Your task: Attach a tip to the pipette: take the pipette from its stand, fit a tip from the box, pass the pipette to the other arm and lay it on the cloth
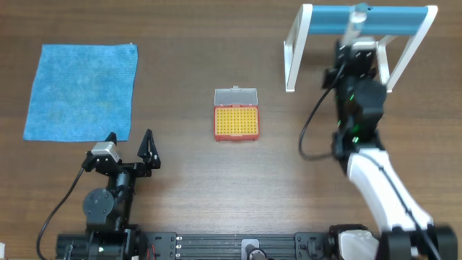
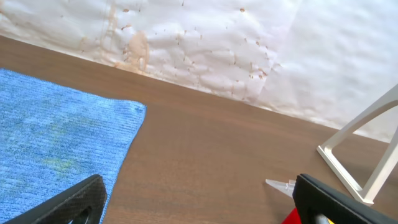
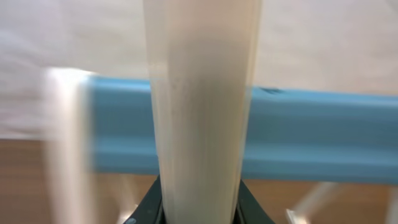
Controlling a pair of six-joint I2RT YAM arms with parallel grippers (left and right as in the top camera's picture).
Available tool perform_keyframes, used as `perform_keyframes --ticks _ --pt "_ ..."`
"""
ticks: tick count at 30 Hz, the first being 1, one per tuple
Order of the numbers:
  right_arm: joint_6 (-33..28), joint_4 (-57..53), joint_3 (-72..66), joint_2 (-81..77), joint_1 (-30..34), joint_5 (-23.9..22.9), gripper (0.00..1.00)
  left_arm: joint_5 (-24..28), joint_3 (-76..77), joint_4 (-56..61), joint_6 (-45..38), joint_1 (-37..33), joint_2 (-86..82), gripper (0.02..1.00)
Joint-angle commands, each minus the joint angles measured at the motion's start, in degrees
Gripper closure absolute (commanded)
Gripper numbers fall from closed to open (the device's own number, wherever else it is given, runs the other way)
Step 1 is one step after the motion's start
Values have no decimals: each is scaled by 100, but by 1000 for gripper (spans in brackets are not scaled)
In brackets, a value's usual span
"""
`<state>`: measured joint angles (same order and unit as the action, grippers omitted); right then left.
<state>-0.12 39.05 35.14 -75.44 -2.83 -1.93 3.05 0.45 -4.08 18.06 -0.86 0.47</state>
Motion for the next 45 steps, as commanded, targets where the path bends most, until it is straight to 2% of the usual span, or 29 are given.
perform_keyframes --ticks 1,2,3,5,7,11,15,19,26,36,39,45 --pt "33 1908 -1443 1038 -868 894 919 44 -13 -31 -76 13 -26 49" --pt "83 2627 -1915 1040 -981 1121 919 42 -13 -31 -76 13 -26 49" --pt "251 2852 -2173 1014 -1051 1209 919 44 -13 -31 -76 13 -26 47" --pt "590 3812 -2516 748 -1296 1209 919 42 -13 -31 -76 13 -26 49" --pt "654 4487 -2546 223 -1687 1209 921 44 -13 -31 -76 13 -28 47" --pt "656 4485 -2444 -643 -2343 1211 919 44 -13 -31 -76 13 -26 49" --pt "656 4483 -2063 -1117 -2715 1211 921 42 -13 -31 -76 13 -28 47" --pt "1104 4483 -1637 -1657 -2739 1211 921 42 -13 -31 -76 13 -26 49" --pt "1102 4478 -1259 -2398 -2739 1211 921 44 -13 -31 -76 13 -26 49" --pt "1102 4339 -1257 -2566 -2739 1213 921 42 -13 -31 -76 13 -26 49" --pt "1102 4474 -1172 -2791 -2739 1471 919 42 -13 -31 -76 13 -28 49" --pt "1099 4415 -1117 -2798 -2736 1467 921 42 -13 -31 -76 13 -26 49"
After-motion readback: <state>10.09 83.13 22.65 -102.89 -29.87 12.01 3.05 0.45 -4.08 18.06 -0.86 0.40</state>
